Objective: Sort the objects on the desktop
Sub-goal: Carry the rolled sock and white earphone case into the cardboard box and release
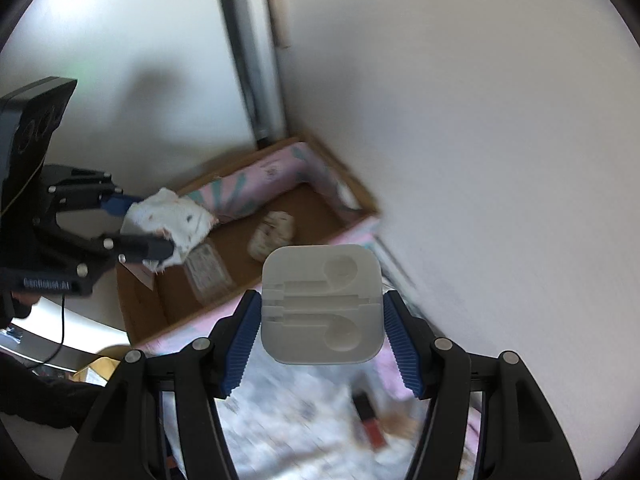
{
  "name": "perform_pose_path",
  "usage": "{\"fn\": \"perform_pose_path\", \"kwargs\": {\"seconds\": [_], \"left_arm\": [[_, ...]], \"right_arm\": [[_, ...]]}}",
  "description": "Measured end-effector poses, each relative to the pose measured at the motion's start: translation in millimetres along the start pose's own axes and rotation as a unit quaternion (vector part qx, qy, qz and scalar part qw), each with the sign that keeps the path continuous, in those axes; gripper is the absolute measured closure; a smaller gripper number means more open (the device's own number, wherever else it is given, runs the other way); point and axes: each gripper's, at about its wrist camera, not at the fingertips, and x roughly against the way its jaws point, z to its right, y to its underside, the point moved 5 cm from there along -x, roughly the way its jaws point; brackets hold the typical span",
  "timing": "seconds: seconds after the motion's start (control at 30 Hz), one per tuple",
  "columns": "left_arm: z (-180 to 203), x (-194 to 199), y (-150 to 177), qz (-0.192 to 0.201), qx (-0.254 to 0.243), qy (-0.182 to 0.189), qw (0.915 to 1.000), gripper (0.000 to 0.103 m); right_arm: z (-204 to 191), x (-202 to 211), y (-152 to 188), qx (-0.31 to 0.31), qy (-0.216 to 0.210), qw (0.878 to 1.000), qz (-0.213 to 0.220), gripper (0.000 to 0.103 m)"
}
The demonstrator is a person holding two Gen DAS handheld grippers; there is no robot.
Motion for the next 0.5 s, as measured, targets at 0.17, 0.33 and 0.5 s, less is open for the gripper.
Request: {"fn": "perform_pose_path", "kwargs": {"seconds": [0.17, 0.33, 0.5], "left_arm": [[-25.8, -5.4, 23.5, -0.010, 0.025, -0.008, 0.9996, 0.067], [-36.1, -12.6, 45.4, -0.023, 0.035, -0.016, 0.9990, 0.067], [-40.8, -19.7, 61.0, -0.034, 0.049, -0.011, 0.9982, 0.067]], "right_arm": [[-24.6, -37.8, -18.9, 0.006, -0.011, 1.000, -0.019, 0.045], [-38.0, -68.1, -30.2, 0.006, -0.009, 0.999, -0.039, 0.045], [-51.1, -93.6, -33.6, 0.007, -0.018, 0.998, -0.059, 0.045]]}}
